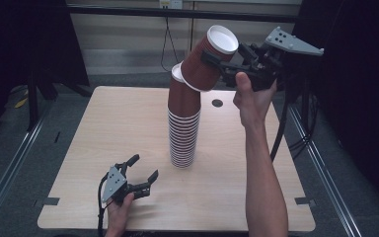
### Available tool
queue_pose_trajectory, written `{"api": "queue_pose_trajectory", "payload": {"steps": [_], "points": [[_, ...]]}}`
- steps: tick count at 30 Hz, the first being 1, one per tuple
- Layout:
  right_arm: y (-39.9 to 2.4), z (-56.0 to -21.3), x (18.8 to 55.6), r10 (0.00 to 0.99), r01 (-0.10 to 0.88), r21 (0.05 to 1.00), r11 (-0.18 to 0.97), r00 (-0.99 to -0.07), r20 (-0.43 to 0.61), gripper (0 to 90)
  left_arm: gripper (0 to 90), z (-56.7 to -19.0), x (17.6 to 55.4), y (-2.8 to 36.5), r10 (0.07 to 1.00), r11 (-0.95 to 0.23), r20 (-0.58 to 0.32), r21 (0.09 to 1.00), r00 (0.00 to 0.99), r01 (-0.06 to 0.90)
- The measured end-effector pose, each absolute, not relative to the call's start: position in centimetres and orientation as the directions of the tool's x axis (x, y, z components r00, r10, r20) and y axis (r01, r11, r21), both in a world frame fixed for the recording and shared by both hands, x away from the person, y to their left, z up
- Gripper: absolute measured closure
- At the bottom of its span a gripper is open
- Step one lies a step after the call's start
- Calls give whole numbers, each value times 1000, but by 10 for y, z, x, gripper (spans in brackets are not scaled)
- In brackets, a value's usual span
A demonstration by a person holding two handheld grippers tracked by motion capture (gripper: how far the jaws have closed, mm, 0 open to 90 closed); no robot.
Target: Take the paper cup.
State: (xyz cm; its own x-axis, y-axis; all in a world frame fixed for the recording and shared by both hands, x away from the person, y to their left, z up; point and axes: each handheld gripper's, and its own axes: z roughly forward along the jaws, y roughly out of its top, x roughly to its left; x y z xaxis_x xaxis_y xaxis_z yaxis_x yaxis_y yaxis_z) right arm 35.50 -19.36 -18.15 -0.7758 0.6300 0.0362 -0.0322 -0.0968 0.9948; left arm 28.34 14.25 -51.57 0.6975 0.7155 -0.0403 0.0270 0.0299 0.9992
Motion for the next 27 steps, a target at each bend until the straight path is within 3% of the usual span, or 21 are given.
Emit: {"api": "queue_pose_trajectory", "payload": {"steps": [15, 27], "points": [[-226, -186, 343, 689, -50, 993, -110, -723, 40, 232, 153, -515, 285, 144, 713, 9, -12, 1000, 701, 9], [-242, -207, 342, 724, -19, 997, -81, -688, 46, 232, 154, -515, 285, 143, 724, 25, -45, 999, 688, 40]]}}
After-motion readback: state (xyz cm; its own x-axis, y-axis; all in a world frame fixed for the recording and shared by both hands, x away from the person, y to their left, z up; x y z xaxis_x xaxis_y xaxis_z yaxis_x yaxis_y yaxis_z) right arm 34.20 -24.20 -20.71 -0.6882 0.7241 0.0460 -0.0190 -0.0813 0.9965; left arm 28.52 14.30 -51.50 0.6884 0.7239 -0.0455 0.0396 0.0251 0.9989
